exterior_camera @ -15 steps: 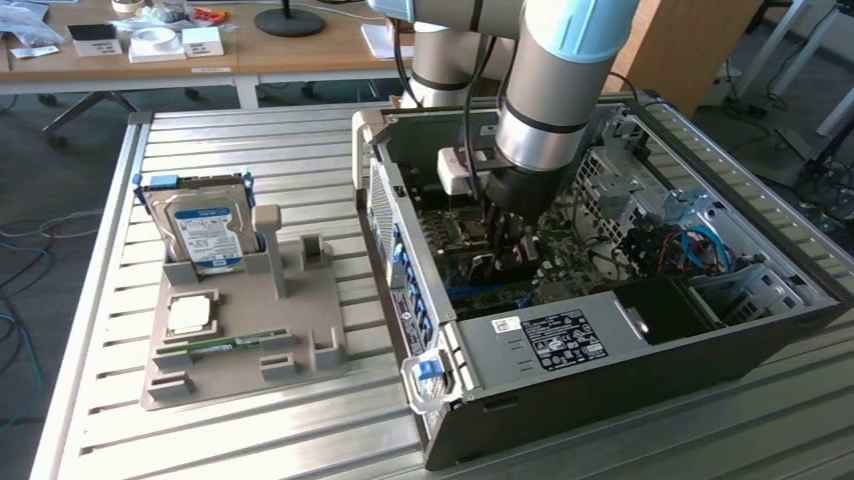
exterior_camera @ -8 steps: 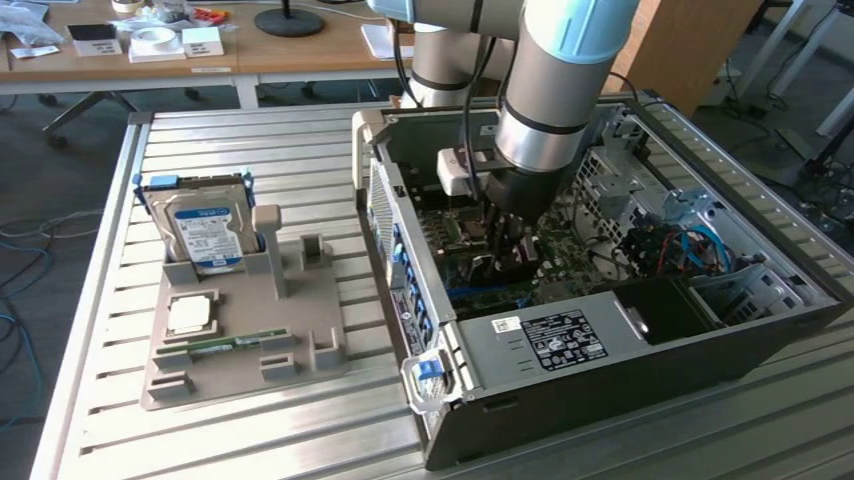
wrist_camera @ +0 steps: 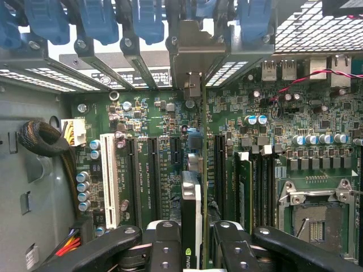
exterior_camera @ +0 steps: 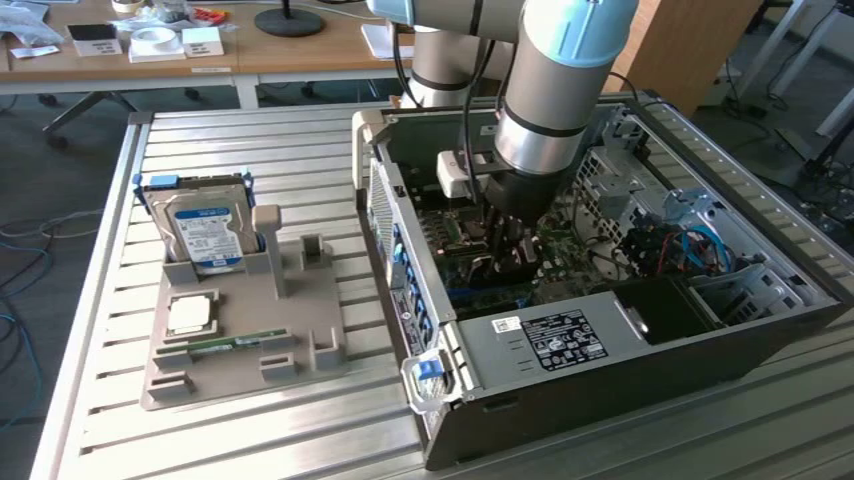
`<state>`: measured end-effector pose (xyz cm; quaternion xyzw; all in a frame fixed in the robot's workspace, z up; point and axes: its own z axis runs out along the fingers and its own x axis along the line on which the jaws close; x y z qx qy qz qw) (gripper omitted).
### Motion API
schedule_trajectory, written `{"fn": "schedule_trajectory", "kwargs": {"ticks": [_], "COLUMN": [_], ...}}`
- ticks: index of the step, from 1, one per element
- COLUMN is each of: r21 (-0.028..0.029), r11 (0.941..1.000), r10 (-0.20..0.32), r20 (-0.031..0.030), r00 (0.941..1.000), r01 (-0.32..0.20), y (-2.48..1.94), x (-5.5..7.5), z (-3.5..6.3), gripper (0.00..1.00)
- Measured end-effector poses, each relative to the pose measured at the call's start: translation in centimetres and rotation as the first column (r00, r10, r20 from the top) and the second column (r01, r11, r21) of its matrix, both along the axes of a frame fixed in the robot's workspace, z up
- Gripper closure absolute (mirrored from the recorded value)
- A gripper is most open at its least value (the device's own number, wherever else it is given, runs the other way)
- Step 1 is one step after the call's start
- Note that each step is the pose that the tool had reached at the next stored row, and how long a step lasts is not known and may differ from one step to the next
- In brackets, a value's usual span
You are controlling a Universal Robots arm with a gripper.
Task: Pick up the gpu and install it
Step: 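Insert the gpu into the slot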
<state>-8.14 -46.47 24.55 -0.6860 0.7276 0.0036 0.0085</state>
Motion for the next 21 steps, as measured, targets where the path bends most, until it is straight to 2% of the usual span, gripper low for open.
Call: {"fn": "schedule_trajectory", "kwargs": {"ticks": [11,16,21], "r21": [0.0010,0.0073,0.0072], "r11": [1.0000,1.0000,1.0000], "r10": [0.000,0.000,0.000], "r20": [0.0003,0.0024,0.0028], "r00": [1.0000,1.0000,1.0000], "r01": [0.000,0.000,0.000], "y": [0.00,0.01,0.00], "x": [0.00,0.00,0.00], "z": [0.12,0.15,0.05], "gripper": [0.73,0.73,0.73]}}
